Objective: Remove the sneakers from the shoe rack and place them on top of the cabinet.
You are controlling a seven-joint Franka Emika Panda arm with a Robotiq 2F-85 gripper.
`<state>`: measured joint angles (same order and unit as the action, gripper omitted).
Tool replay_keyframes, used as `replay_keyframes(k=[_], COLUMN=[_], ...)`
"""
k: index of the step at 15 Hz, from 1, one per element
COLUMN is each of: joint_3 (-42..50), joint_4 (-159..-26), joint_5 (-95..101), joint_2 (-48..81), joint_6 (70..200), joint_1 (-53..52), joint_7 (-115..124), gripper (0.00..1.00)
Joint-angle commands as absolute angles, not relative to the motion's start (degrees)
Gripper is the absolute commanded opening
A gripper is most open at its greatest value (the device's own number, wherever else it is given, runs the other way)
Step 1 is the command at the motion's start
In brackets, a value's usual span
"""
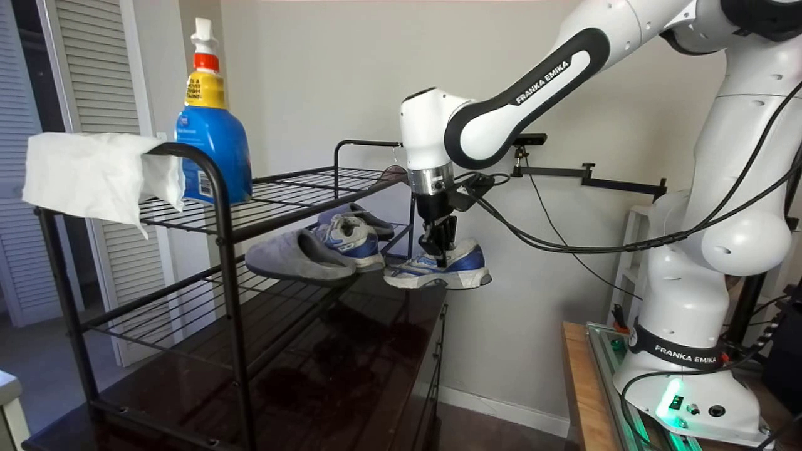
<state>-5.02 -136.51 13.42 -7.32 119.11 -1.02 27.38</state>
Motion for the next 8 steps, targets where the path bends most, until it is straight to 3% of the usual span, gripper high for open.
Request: replay_keyframes(k=[1, 8], joint_3=[-5.6, -7.6], joint_4=[-135.4, -136.7], joint_5=[17.1, 30.8], joint_2=[-3.8, -6.0], joint_6=[121.5, 122.8], joint_1=[-1.0, -2.9], joint_7=[32.8, 48.9], gripper=[0.03, 0.03])
